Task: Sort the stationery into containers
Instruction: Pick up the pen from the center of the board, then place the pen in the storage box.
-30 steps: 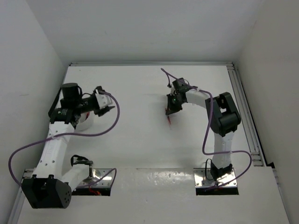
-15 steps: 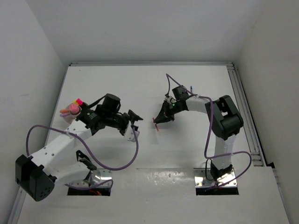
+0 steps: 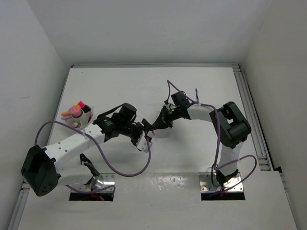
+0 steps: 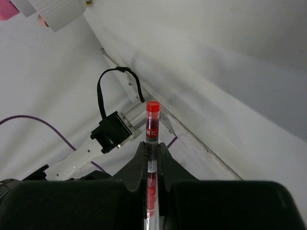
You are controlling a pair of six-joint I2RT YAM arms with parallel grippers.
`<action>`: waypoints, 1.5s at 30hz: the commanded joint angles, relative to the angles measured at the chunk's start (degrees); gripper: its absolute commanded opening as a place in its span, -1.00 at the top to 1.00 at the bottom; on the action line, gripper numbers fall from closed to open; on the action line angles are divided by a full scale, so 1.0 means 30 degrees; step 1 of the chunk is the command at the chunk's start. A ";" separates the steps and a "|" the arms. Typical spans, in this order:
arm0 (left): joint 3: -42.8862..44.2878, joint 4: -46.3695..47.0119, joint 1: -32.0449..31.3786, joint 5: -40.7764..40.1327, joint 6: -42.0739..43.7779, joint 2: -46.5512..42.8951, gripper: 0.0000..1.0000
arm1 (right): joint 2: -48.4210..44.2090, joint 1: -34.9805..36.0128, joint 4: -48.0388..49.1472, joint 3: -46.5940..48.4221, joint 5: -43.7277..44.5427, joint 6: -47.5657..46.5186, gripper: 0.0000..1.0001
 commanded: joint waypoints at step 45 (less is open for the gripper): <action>0.2265 0.6282 1.4258 -0.6935 -2.2191 -0.3108 1.00 | -0.3877 -0.6921 0.0429 0.0640 -0.2176 -0.3040 -0.72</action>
